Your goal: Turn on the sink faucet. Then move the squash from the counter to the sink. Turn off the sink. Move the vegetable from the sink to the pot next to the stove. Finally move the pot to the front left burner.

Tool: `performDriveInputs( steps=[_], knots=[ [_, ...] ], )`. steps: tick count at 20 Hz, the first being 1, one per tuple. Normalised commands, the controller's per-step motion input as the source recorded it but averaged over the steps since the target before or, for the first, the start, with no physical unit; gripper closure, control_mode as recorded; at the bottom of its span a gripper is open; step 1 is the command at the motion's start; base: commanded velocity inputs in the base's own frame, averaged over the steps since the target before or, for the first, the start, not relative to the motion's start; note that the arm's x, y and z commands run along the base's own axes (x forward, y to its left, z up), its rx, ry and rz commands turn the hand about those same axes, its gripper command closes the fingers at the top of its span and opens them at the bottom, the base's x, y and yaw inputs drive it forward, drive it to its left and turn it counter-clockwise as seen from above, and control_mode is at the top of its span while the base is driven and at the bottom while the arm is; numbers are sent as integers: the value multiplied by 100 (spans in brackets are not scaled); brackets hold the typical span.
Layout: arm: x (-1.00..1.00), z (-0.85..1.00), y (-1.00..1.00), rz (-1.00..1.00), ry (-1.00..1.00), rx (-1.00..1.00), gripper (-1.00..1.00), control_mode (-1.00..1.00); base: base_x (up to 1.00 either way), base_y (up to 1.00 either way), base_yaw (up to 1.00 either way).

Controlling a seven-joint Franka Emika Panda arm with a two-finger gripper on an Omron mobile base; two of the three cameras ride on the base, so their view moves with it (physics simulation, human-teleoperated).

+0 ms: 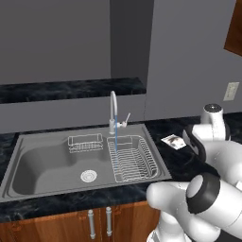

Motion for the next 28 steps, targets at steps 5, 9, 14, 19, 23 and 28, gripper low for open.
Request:
performDriveInputs(
  steps=[5, 9, 14, 19, 23, 28],
  knots=[
    [-4, -14, -7, 0, 1, 1, -100, -100, 0, 0, 0],
    [-2, -11, 0, 0, 2, 1, -100, -100, 0, 0, 0],
    [0, -16, 0, 0, 0, 1, -100, -100, 0, 0, 0],
    [1, -19, -1, 0, 0, 0, -100, -100, 0, 0, 0],
    [4, -20, -2, 0, 0, 0, -100, -100, 0, 0, 0],
    [2, -16, -9, 0, 0, 0, -100, -100, 0, 0, 0]
  ],
)
